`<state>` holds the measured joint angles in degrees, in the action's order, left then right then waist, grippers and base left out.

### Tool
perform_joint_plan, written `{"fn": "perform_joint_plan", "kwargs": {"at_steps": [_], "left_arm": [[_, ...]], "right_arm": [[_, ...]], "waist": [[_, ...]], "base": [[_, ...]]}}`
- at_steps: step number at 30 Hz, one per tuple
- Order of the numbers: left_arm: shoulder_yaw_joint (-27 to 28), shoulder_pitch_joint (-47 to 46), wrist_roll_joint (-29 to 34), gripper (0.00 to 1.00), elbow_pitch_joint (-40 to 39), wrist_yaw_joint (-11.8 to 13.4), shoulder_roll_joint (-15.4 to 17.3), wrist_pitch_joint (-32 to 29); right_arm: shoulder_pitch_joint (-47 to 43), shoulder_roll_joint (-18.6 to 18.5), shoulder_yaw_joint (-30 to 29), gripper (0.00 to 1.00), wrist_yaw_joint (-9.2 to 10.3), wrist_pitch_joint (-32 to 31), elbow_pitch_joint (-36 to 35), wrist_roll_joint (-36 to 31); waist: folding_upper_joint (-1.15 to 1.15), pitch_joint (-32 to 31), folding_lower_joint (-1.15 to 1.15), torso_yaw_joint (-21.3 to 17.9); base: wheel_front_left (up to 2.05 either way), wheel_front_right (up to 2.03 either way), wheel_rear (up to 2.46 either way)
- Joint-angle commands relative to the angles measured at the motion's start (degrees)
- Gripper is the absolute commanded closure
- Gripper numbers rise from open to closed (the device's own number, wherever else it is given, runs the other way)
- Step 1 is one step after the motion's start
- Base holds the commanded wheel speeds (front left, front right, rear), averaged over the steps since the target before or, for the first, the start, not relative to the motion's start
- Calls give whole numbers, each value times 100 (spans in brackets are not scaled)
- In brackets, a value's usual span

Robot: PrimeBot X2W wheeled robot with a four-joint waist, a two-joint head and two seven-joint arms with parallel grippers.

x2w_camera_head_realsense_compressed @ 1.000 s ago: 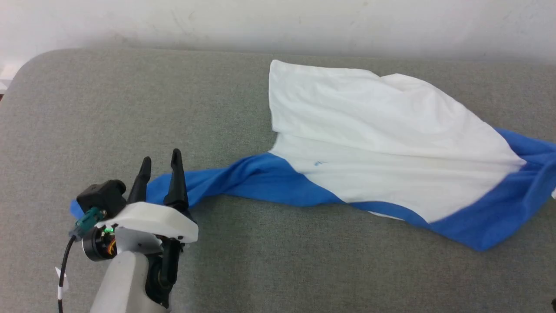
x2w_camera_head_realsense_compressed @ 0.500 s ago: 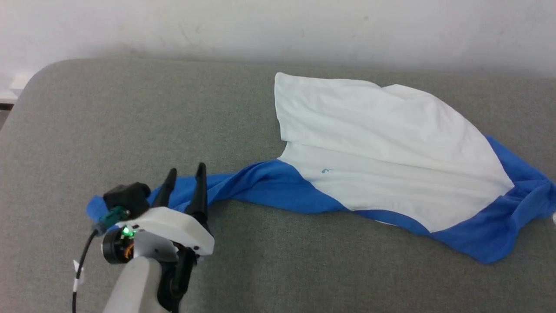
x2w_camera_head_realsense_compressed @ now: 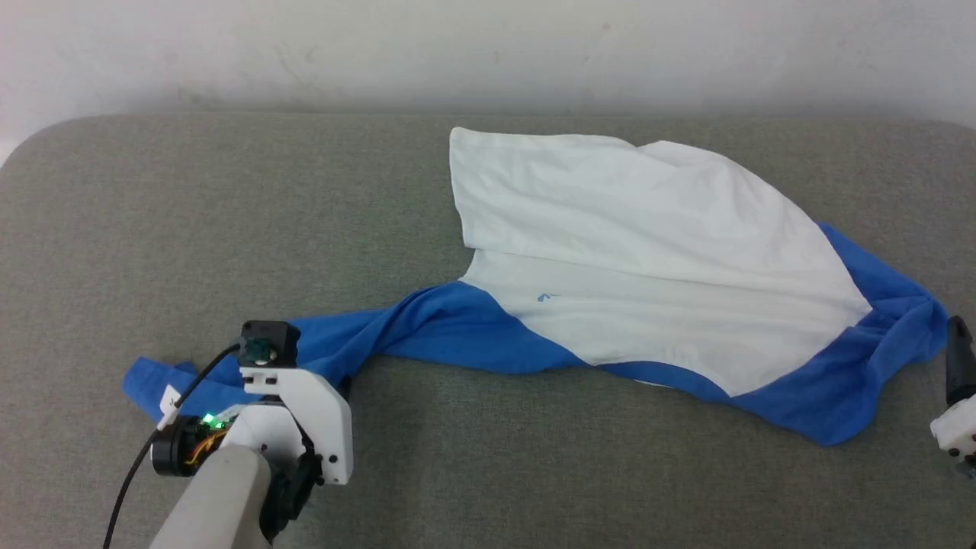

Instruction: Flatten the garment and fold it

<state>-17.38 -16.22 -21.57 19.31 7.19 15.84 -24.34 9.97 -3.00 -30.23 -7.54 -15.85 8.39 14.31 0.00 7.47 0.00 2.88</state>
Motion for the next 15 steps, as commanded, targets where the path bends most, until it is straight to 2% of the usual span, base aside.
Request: {"fn": "perform_joint_plan", "kwargs": {"at_steps": [1,2,7,12,15], "left_arm": [[-27,-94,-3,80,14,11,25,-38],[-20,-101,-21,100,5,-8,38,-27],[176,-71,-288,100,-133,-87,5,205],[715,-194,-598,100,-580,76,95,491],[1043,-372,-637,100,-785,258,350,435]], "right_arm": [[-63,12,50,0,5,50,-21,64],[-76,12,84,0,5,59,-17,83],[-156,12,137,0,5,130,44,162],[-165,12,162,0,5,182,101,200],[-121,12,217,0,5,192,95,207]], "waist": [[0,42,0,-47],[0,50,0,-55],[0,71,0,-3],[0,127,0,112],[0,204,0,133]], "base": [[0,0,0],[0,0,0],[0,0,0],[0,0,0],[0,0,0]]}}
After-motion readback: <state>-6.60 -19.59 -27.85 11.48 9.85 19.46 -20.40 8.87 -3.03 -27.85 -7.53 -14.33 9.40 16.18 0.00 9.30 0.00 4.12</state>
